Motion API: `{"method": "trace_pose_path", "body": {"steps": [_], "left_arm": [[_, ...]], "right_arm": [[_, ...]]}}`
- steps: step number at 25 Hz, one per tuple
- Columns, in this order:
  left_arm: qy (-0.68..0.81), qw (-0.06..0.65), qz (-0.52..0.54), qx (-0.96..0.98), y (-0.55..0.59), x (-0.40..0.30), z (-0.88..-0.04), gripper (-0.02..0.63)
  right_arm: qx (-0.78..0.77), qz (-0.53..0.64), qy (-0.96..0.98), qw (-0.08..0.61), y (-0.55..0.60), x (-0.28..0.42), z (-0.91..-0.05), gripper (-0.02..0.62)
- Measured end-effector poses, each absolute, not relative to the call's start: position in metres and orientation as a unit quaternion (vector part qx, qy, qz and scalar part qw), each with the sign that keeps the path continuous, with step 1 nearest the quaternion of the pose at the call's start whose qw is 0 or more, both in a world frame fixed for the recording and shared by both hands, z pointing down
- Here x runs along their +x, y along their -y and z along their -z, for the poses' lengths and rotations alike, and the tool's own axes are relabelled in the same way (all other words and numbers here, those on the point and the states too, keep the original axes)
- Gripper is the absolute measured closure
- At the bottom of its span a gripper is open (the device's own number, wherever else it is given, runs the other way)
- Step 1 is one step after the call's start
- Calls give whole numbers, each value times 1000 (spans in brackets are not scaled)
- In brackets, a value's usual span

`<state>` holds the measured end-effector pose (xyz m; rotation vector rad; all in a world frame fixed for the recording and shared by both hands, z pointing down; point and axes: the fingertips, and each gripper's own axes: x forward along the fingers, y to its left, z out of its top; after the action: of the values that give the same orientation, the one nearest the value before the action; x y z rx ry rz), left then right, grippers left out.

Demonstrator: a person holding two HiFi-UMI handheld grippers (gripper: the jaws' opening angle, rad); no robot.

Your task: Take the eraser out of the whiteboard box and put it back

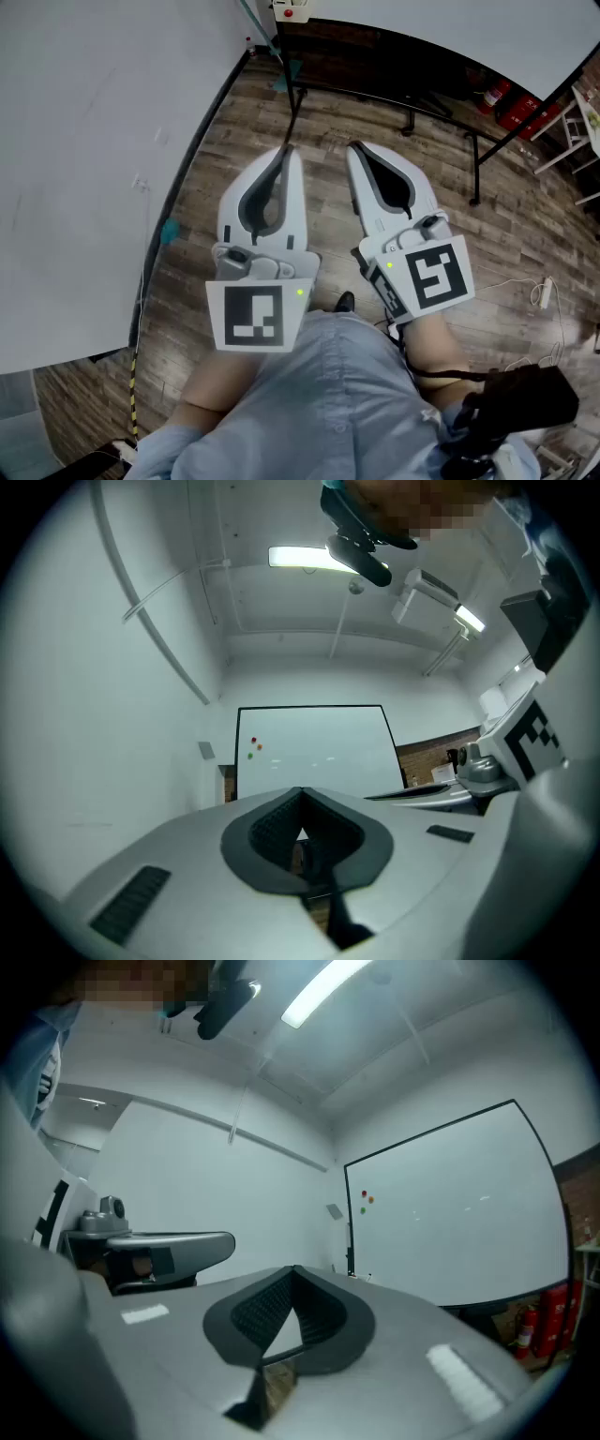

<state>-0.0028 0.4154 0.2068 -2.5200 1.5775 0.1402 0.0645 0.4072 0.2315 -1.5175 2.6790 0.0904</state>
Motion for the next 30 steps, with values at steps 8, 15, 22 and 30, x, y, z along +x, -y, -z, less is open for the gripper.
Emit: {"method": "trace_pose_path", "body": {"steps": [8,15,22,30], "left_arm": [[-528,85,-47,-844,-420,7,-208,601],[-529,86,-53,-842,-427,28,-209,601],[-536,77,-53,-839,-430,51,-217,601],[-540,61,-31,-839,-411,54,-233,601]], "right_arm": [[-492,-27,-870,33,-412,74,-234,595],[-504,-14,-863,20,-416,99,-240,595],[-482,-12,-876,33,-419,121,-240,594],[-471,-6,-881,38,-404,127,-245,594]]}}
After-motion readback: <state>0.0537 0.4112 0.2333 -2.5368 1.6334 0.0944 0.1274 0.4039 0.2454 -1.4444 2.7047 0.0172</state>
